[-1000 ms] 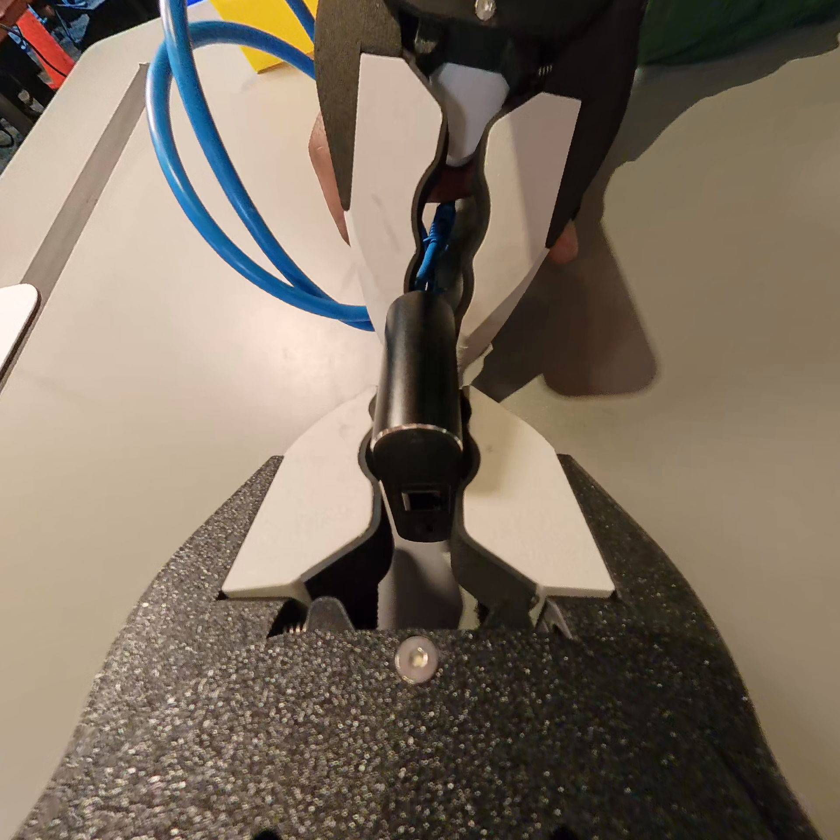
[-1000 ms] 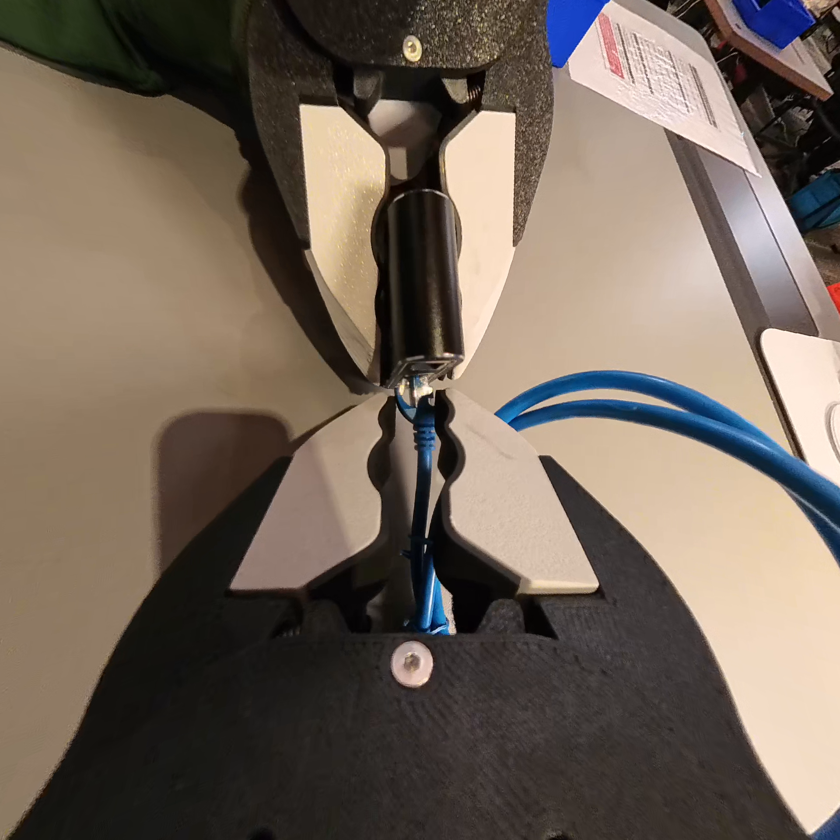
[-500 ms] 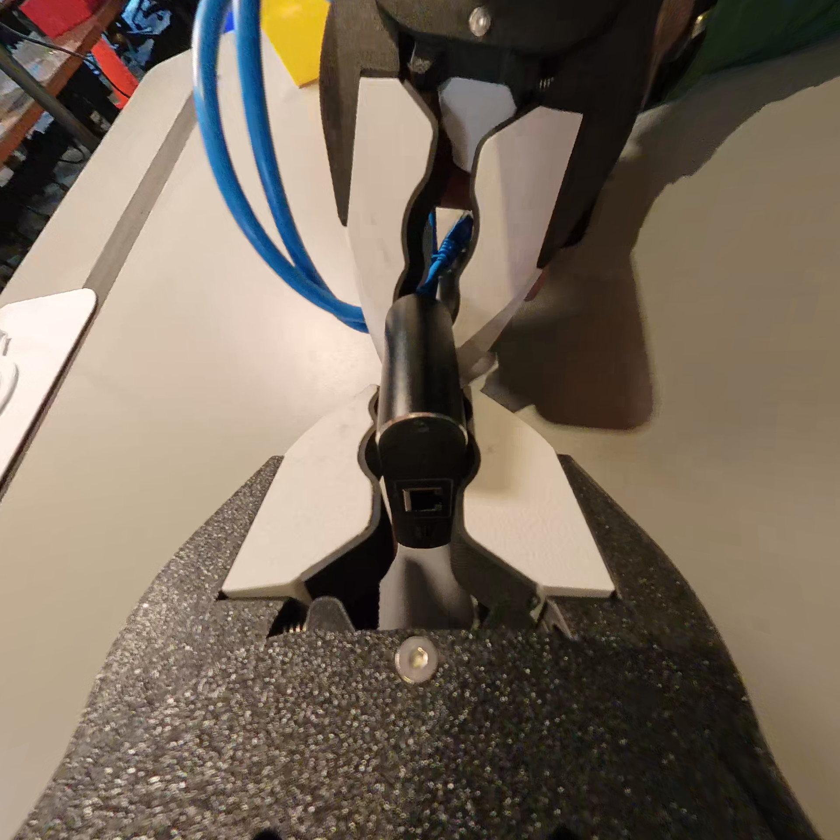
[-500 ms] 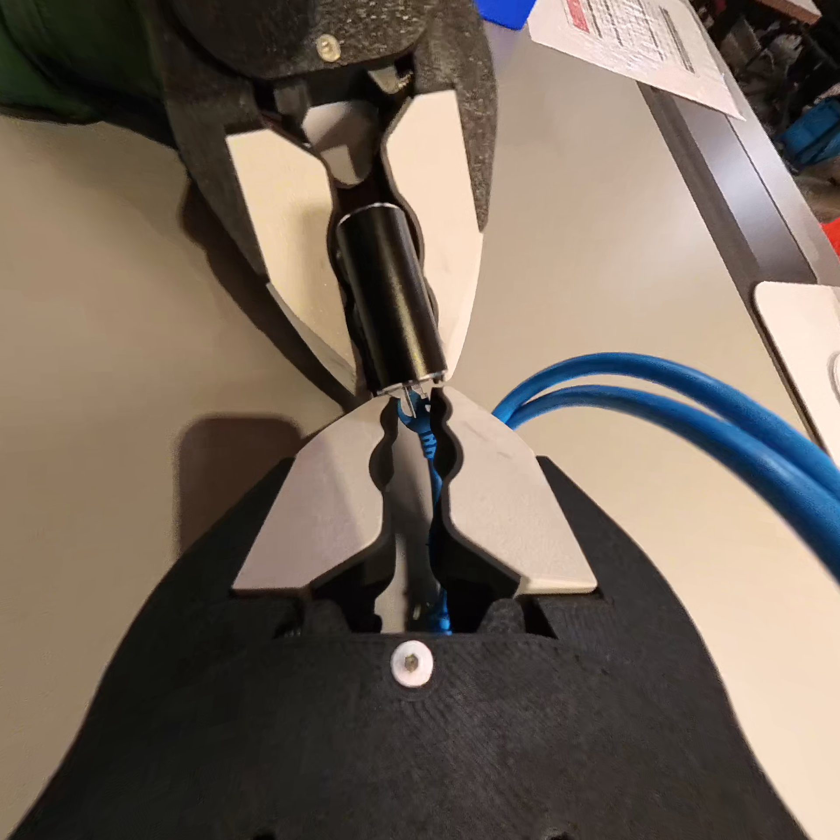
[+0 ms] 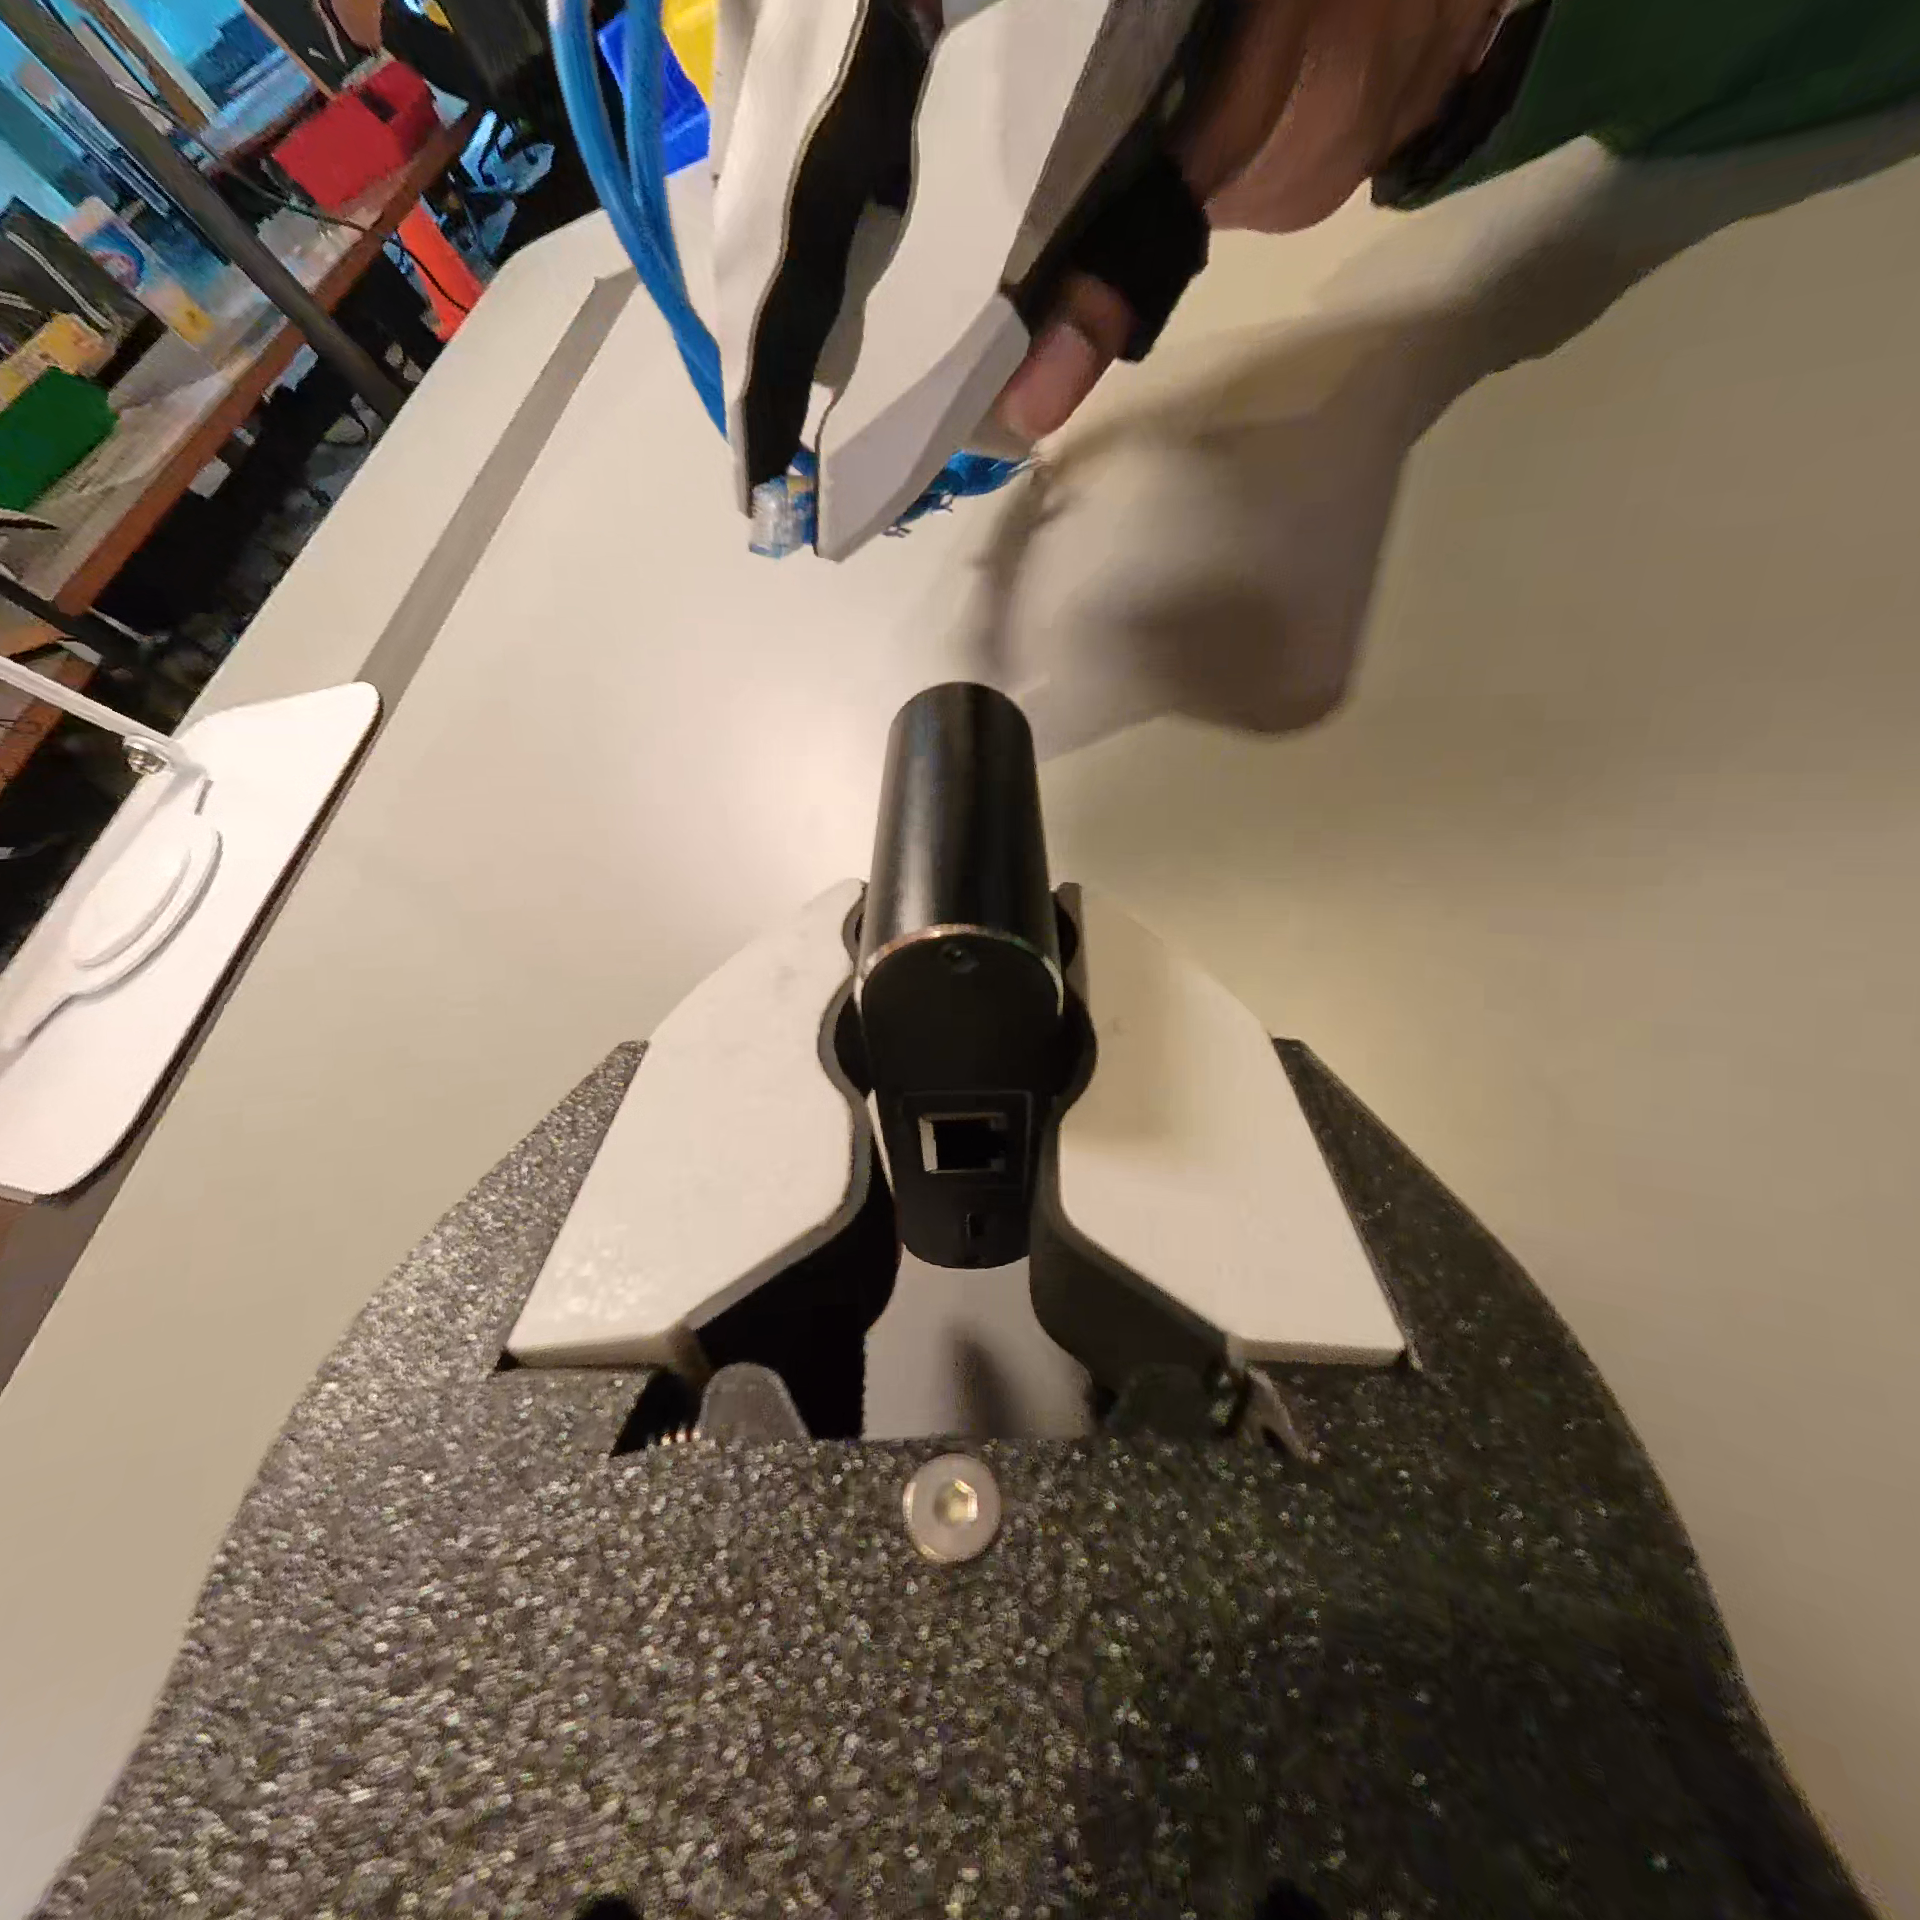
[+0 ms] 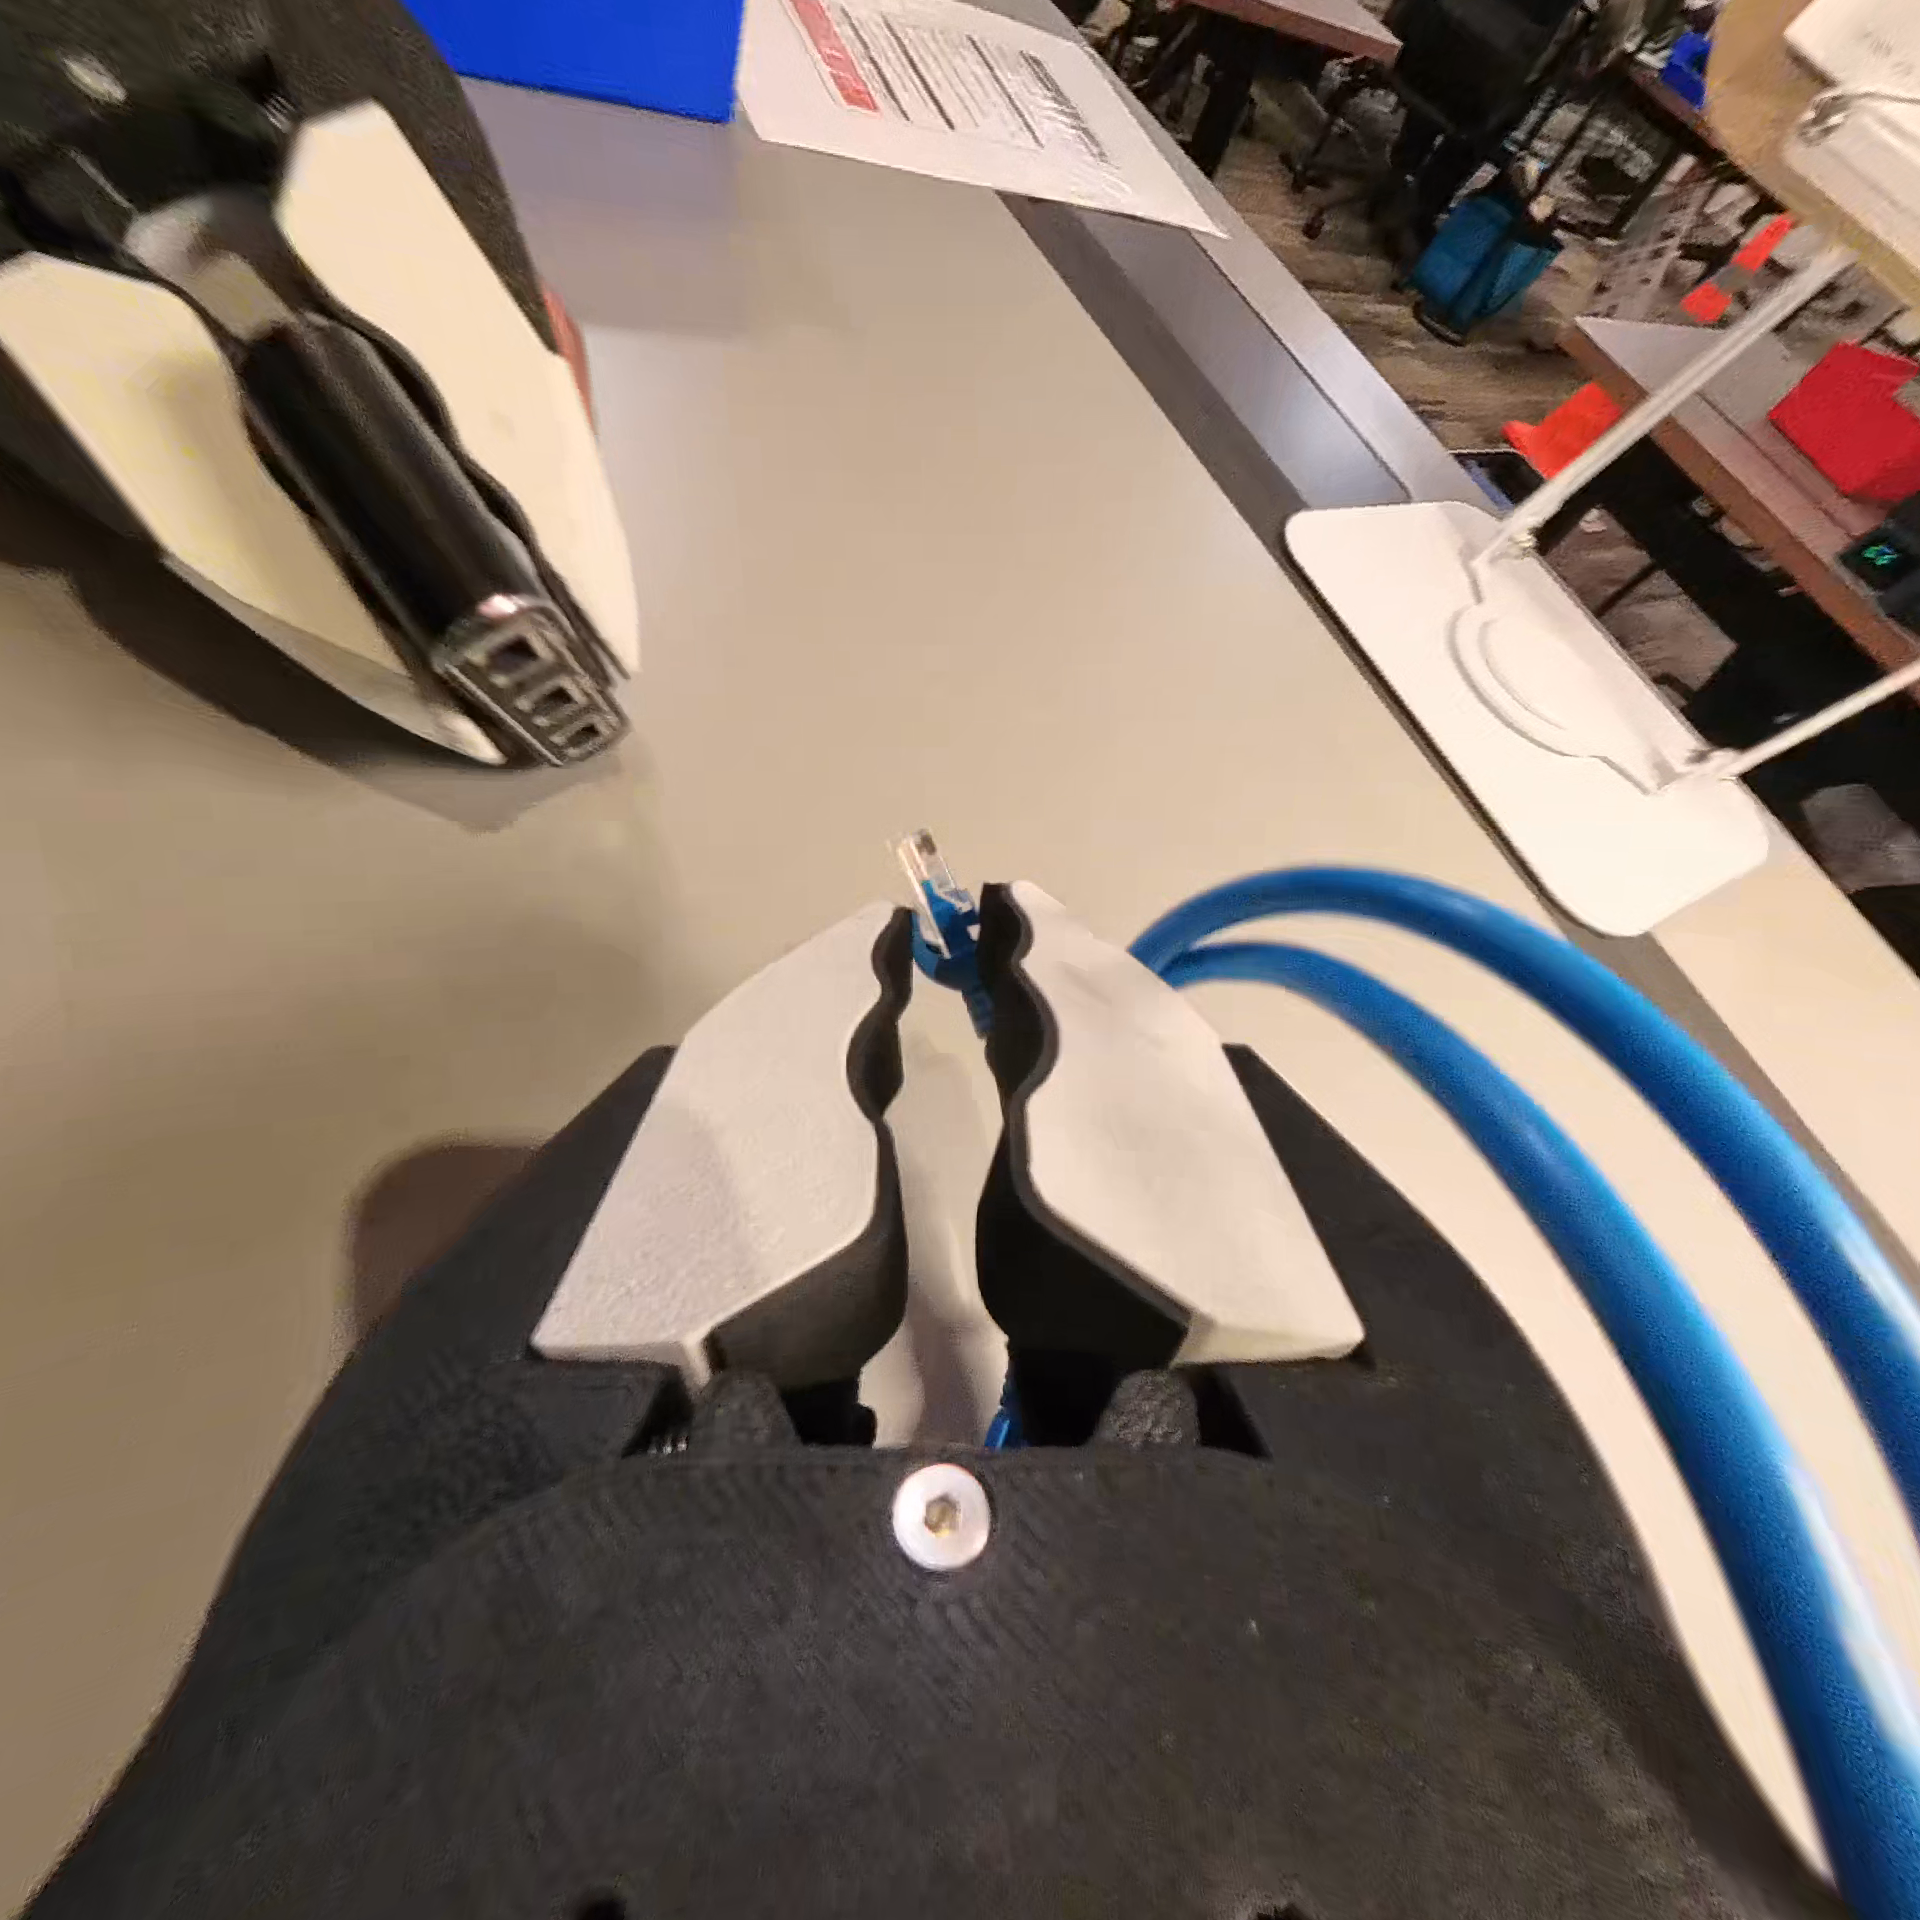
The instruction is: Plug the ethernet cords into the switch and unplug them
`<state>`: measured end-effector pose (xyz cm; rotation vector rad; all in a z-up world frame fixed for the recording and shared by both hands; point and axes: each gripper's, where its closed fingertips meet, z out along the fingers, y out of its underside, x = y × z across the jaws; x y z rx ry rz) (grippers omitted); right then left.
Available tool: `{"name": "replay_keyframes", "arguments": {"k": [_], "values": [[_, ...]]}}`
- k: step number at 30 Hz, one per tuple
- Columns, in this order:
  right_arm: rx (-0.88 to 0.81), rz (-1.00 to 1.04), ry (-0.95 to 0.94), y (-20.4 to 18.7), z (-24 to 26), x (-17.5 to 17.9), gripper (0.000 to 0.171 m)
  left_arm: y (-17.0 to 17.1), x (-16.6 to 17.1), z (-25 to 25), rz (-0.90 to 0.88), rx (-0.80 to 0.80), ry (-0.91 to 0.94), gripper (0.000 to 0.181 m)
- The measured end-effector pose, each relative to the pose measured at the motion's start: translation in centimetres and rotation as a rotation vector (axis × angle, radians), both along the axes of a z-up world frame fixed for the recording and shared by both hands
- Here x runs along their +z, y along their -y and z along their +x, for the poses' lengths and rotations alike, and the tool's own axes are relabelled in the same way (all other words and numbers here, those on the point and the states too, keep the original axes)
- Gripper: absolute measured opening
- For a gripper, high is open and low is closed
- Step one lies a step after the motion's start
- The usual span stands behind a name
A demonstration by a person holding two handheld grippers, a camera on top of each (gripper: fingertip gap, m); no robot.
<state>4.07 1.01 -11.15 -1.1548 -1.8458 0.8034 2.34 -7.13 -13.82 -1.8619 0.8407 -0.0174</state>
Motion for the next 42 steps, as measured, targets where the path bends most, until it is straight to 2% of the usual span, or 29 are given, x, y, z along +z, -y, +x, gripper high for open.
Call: {"name": "replay_keyframes", "arguments": {"k": [5,9,14,19,22,25,32,35,38,42], "values": [[0.005,-0.022,0.044,-0.1,0.2,-0.6,0.013,0.0,-0.9,0.3,-0.036,-0.014,-0.056,0.028],[-0.043,-0.058,0.013,-1.4,0.8,1.1,0.012,0.0,-1.1,0.2,-0.032,-0.007,-0.075,0.028],[-0.162,-0.157,-0.137,-4.8,5.1,7.7,0.014,0.1,-1.0,-0.1,-0.028,0.008,-0.076,0.028],[-0.330,-0.191,-0.280,-10.3,13.3,15.5,0.014,0.1,-1.0,-0.1,-0.022,0.008,-0.087,0.029],[-0.411,-0.215,-0.304,-13.6,17.8,18.0,0.014,0.1,-1.0,-0.1,-0.023,0.009,-0.085,0.029],[-0.445,-0.344,-0.212,-16.4,20.9,16.6,0.014,0.1,-1.1,-0.1,-0.021,0.011,-0.090,0.028],[-0.507,-0.610,-0.081,-22.0,25.6,9.9,0.015,0.0,-1.1,-0.2,-0.019,0.015,-0.093,0.029],[-0.582,-0.567,-0.035,-24.4,26.8,7.6,0.014,0.0,-1.1,-0.2,-0.018,0.016,-0.095,0.028],[-0.621,-0.634,0.086,-24.5,27.5,5.7,0.017,0.0,-1.1,-0.2,-0.019,0.018,-0.094,0.028],[-0.699,-0.477,0.240,-23.5,28.5,5.7,0.036,0.0,-1.1,-0.3,-0.021,0.019,-0.093,0.028]]}}
